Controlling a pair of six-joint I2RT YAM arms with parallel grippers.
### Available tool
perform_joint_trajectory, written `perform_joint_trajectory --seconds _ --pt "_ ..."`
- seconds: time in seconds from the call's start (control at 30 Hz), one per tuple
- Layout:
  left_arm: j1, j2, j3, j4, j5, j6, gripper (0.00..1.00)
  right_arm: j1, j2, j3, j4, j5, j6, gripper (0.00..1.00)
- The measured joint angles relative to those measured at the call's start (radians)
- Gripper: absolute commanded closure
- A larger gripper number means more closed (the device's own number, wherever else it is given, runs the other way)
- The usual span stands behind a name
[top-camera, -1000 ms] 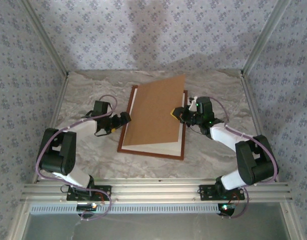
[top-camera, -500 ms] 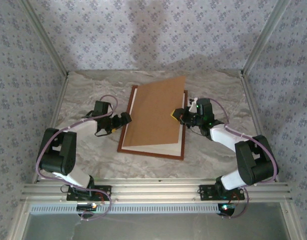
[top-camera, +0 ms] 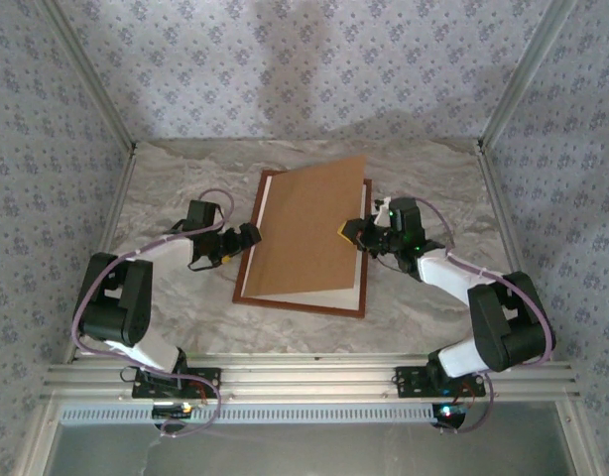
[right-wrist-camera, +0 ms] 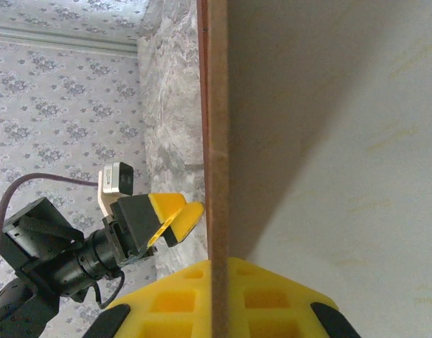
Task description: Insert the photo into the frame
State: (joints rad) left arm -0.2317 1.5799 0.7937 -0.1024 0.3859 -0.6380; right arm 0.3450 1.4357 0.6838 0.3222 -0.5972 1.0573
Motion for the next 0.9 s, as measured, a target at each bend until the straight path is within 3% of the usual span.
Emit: perform_joint_trajectory --seconds 0.9 --pt "-0.044 0.0 0.0 0.002 0.008 -0.012 0.02 0.001 0.086 0.013 0.083 -0.067 -0.07 1.0"
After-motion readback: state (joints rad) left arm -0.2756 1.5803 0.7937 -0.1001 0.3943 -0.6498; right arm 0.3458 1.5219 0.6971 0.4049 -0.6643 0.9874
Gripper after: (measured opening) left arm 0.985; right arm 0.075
